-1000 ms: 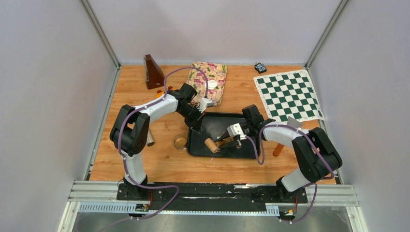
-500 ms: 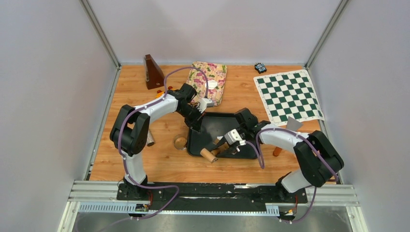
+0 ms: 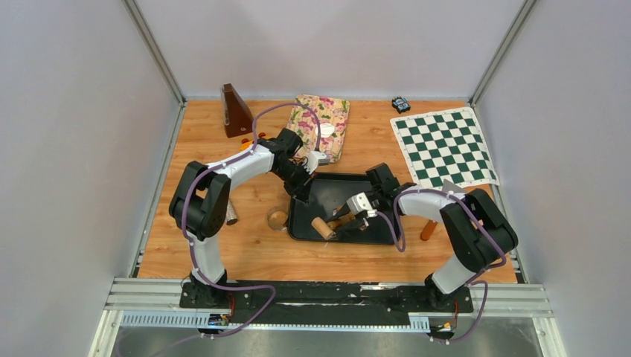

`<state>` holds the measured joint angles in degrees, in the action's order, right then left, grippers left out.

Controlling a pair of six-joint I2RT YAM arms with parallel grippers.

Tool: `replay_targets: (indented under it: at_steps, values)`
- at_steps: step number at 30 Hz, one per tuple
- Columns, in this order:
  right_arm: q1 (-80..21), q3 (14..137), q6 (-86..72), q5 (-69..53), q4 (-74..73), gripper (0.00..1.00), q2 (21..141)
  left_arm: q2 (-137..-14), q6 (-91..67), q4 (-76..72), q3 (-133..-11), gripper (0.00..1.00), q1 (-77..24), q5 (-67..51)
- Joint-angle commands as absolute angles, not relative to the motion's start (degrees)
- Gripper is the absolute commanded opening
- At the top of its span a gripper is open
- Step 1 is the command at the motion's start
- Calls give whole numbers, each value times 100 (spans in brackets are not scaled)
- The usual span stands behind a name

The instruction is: Roll out the dumpling wrappers from the dough

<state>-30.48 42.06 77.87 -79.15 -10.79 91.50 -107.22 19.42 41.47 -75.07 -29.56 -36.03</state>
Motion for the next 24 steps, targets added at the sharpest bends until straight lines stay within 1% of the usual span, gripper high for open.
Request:
replay_targets:
  at_steps: [1, 6, 9, 14, 18, 24]
  values:
    - [-2728, 4180, 7850, -8021, -840, 0, 9295, -10515, 2036, 4184, -7577, 0, -2990, -3752]
    - [-2632, 4202, 7922, -8009, -889, 0, 9166, -10478, 2034, 4177, -7570, 0, -2987, -3749]
    - [-2685, 4278, 7735, -7968, -816, 0, 8763, -10462, 2030, 4175, -7567, 0, -2990, -3739]
    - [-3055, 4360, 7395, -8435, -922, 0, 8145, -10475, 2049, 4212, -7583, 0, -2990, -3755]
    - [-3512, 4560, 7858, -8602, -1488, 0, 8425, -10497, 2075, 4254, -7596, 0, -2995, -3746]
    - [-3650, 4400, 8202, -8180, -1300, 0, 8947, -10494, 2104, 4290, -7565, 0, -2993, -3708]
